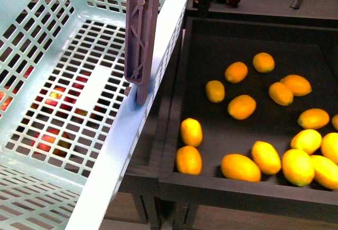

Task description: Pick lemon and mango into basket

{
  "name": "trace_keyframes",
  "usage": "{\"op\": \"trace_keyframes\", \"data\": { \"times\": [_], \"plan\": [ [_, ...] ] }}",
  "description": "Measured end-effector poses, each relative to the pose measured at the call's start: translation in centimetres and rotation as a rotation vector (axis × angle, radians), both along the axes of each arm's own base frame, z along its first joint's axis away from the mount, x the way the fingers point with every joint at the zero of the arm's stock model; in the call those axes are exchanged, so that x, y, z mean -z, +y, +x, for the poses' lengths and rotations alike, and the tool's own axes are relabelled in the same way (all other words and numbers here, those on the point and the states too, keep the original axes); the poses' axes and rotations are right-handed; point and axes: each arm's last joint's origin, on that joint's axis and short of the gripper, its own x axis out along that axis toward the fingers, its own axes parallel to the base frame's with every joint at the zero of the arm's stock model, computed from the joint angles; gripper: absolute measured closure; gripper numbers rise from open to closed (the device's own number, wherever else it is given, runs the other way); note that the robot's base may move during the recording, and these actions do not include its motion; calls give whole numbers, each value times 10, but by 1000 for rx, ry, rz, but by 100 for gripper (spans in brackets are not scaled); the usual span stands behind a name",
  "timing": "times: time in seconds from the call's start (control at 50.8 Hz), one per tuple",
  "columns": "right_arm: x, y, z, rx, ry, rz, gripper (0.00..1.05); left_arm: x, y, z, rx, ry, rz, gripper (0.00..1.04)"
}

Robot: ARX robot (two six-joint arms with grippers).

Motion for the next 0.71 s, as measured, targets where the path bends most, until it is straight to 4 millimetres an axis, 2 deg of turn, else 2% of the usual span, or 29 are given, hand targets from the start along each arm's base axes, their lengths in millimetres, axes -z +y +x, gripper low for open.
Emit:
{"op": "trace_keyframes", "data": {
  "times": [0.709],
  "plan": [
    [0, 0, 0, -6, 0, 0, 9, 0, 3, 1, -31, -1, 7, 98]
  ]
}}
